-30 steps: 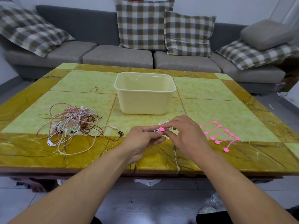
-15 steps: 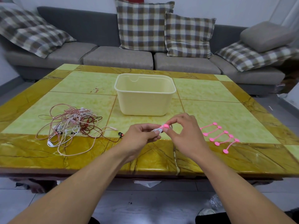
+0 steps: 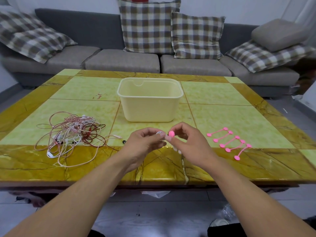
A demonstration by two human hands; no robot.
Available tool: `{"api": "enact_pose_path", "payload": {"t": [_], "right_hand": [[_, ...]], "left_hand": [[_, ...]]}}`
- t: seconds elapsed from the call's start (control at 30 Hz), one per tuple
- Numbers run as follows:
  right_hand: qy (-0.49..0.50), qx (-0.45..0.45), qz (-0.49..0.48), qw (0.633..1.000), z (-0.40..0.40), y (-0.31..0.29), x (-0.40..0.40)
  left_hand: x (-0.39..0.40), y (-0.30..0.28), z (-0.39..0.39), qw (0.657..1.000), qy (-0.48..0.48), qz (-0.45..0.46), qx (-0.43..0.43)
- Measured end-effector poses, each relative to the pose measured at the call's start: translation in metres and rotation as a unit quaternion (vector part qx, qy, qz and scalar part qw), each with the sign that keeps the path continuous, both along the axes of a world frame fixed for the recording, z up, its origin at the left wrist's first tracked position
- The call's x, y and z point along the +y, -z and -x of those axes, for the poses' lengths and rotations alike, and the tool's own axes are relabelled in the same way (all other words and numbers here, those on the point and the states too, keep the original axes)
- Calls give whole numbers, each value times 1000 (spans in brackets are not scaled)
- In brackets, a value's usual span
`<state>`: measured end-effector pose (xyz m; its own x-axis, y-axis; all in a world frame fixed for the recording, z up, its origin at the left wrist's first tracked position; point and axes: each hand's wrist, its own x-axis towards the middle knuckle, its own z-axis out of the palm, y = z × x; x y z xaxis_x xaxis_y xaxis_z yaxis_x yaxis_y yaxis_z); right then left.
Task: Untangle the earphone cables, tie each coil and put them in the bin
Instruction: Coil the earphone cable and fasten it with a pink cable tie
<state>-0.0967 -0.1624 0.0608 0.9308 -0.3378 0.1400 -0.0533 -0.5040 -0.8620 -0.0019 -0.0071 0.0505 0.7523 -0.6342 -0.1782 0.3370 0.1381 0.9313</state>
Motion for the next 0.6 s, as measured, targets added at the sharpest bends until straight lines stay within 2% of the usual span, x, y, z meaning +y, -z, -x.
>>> {"api": "enact_pose_path", "payload": {"t": [0.1,0.2,0.43,0.53,0.6], "right_hand": [[5,6,-103,995,-3,0,3],[14,22,-153,988,-4,2,5],[29,47,-83,995,-10,2,4],[39,46,-51,997,-12,1,4],[34,49,-5,998,-13,3,4]], "left_hand": [[-1,1,0,1000,-11,-15,-10],[-2,1,0,1000,-19,-23,0],[-9,0,2,997,-54,-12,48],[-11,1,0,997,-74,-25,27],[-11,4,-1,995,-83,-52,-19]]}}
